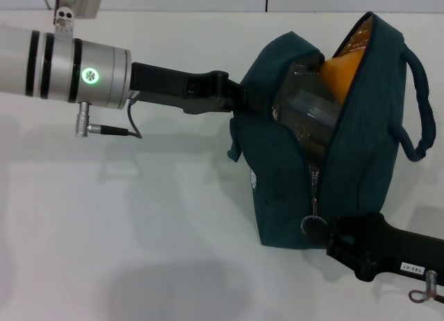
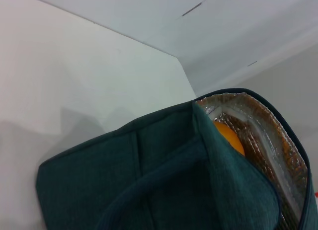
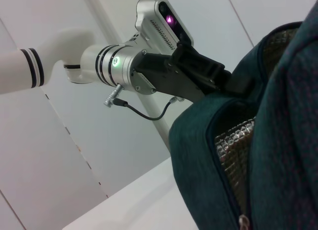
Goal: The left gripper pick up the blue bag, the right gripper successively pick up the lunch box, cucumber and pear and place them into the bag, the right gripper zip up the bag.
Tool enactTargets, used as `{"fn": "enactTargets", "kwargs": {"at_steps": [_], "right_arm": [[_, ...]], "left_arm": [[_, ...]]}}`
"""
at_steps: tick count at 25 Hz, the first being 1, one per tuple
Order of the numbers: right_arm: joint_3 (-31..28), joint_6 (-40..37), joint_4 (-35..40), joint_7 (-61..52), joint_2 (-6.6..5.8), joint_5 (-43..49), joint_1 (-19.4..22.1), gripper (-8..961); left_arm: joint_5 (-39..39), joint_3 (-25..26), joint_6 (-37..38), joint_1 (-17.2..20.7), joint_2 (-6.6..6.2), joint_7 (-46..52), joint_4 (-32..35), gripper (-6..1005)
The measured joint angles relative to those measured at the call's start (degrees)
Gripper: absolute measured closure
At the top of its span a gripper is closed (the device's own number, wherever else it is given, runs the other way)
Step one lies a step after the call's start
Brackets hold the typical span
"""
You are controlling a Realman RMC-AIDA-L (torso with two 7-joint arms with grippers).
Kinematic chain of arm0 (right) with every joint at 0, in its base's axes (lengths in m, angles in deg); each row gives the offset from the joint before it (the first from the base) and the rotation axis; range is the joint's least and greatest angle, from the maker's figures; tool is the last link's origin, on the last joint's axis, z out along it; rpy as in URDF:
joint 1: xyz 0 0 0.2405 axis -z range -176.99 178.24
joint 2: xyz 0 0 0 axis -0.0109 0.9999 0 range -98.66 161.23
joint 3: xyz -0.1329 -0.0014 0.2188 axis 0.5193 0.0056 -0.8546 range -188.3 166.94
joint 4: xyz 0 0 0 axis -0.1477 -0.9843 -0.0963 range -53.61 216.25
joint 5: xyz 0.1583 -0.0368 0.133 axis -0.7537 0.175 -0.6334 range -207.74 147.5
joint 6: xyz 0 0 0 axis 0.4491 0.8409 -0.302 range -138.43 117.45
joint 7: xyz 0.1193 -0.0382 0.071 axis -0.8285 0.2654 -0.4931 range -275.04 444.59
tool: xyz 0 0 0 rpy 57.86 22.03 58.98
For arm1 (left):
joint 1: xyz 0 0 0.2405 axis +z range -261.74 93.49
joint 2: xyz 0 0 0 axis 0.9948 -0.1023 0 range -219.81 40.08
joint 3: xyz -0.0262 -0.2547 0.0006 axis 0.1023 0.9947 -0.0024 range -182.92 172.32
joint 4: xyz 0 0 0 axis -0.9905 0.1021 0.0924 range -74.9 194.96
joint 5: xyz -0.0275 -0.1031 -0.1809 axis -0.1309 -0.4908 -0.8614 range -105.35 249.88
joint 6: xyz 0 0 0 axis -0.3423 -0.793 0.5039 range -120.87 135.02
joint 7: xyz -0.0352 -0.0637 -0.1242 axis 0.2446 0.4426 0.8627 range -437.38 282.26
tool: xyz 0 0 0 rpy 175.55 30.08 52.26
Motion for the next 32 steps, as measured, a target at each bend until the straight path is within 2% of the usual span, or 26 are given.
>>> {"fn": "enactTargets", "kwargs": {"at_steps": [8,16,23,32], "right_arm": [[0.0,0.4,0.2,0.0,-0.04,0.1,0.1,945],[-0.5,-3.4,0.7,0.6,-0.70,0.3,1.4,945],[-3.5,-6.6,7.6,2.7,-0.99,0.1,7.4,945],[-5.3,-10.5,9.3,8.5,-0.73,-2.1,6.8,945]], "left_arm": [[0.0,0.0,0.0,0.1,-0.01,-0.1,0.0,954],[0.0,0.1,-0.1,0.3,-0.01,-0.2,0.0,954],[0.0,0.2,-0.4,0.3,-0.01,-0.2,0.0,953],[-0.1,0.4,-0.4,0.4,0.06,-1.2,0.0,953]]}}
